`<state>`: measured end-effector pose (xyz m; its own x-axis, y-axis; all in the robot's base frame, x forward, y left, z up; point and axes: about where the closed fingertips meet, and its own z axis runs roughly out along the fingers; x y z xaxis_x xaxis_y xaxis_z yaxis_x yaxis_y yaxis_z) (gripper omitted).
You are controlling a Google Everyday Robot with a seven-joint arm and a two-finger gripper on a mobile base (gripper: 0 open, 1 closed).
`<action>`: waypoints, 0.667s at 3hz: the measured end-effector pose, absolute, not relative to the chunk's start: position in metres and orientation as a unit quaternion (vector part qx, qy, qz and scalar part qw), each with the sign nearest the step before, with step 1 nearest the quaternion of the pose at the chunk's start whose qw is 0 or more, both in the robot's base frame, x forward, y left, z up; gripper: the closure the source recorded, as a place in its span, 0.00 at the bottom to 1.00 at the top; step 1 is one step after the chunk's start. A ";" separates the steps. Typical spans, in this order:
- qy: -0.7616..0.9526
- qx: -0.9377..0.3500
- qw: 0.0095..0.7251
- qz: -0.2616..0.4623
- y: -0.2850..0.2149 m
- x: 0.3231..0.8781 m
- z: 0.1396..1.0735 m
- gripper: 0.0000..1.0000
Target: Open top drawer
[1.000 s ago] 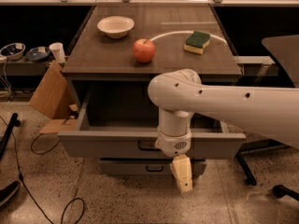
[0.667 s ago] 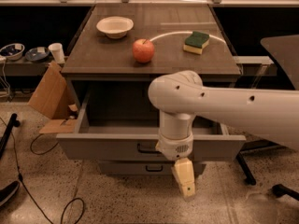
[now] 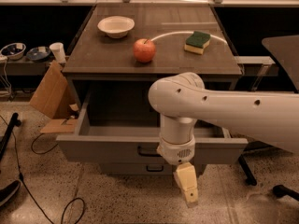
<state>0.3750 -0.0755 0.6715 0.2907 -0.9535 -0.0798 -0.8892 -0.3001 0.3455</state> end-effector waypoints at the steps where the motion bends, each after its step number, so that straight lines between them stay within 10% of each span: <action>1: -0.553 0.815 0.129 -0.121 -0.079 0.339 0.686 0.00; 2: -0.504 0.846 0.141 -0.099 -0.084 0.295 0.701 0.00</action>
Offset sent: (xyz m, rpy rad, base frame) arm -0.1329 -0.0128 0.0483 -0.0741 -0.0421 0.3646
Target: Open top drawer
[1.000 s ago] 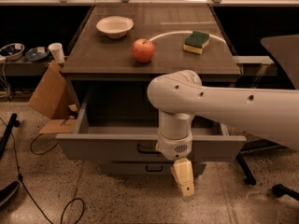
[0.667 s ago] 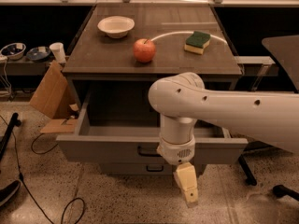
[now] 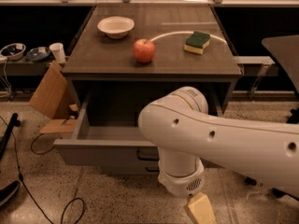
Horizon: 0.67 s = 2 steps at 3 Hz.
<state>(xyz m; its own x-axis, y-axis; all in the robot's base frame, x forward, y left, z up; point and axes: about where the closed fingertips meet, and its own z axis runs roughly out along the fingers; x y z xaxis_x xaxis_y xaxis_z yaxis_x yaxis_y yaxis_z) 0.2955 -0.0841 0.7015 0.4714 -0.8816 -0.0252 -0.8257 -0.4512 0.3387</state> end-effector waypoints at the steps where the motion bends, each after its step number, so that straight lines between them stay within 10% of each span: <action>1: -0.469 0.866 0.147 -0.090 -0.085 0.268 0.711 0.00; 2: -0.468 0.872 0.125 -0.073 -0.085 0.266 0.729 0.00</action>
Offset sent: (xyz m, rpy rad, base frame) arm -0.0269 0.0021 0.0549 0.0543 -0.1259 0.0948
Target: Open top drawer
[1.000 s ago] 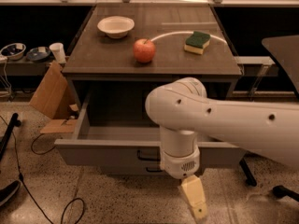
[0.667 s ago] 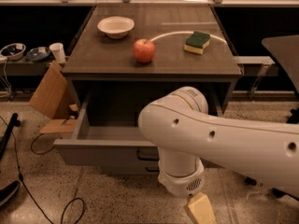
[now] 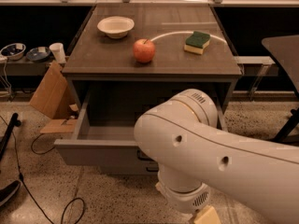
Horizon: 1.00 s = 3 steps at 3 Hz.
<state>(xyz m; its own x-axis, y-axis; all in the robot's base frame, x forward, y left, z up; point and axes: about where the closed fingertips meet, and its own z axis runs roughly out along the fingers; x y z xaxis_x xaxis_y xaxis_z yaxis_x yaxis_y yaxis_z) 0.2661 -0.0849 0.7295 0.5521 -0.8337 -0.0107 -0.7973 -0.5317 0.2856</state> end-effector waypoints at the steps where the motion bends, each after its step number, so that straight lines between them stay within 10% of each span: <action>1: -0.482 0.869 0.093 -0.056 -0.078 0.288 0.740 0.00; 3: -0.540 0.841 0.005 -0.034 -0.047 0.378 0.742 0.00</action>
Offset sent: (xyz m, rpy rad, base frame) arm 0.1106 0.0425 0.0184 0.1528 -0.2002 -0.1397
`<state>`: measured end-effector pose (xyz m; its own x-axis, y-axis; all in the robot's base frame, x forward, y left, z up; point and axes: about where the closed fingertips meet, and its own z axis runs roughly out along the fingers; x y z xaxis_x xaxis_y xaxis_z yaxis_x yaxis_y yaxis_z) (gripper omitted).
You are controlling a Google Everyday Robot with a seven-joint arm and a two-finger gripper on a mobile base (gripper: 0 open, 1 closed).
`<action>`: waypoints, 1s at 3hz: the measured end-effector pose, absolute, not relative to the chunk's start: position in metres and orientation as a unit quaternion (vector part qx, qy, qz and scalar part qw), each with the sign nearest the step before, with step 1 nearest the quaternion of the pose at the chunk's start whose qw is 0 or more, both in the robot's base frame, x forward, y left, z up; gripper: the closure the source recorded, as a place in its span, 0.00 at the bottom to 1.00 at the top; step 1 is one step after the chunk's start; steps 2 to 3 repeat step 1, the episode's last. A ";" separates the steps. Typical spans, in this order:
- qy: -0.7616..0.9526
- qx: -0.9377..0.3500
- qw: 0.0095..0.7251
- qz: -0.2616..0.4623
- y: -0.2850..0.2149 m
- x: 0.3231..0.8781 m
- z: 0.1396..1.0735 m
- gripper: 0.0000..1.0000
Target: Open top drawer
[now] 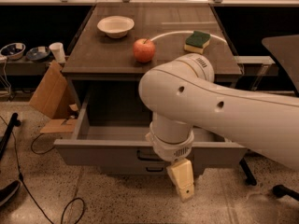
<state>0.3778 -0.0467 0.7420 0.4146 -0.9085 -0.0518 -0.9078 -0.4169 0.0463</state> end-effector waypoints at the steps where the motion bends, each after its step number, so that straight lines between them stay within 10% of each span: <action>1: -0.540 0.841 0.005 -0.034 -0.047 0.378 0.742 0.00; 3: -0.540 0.841 0.005 -0.034 -0.047 0.378 0.742 0.00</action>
Offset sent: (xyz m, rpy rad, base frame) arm 0.0000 0.0000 0.0000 0.0000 0.0000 0.0000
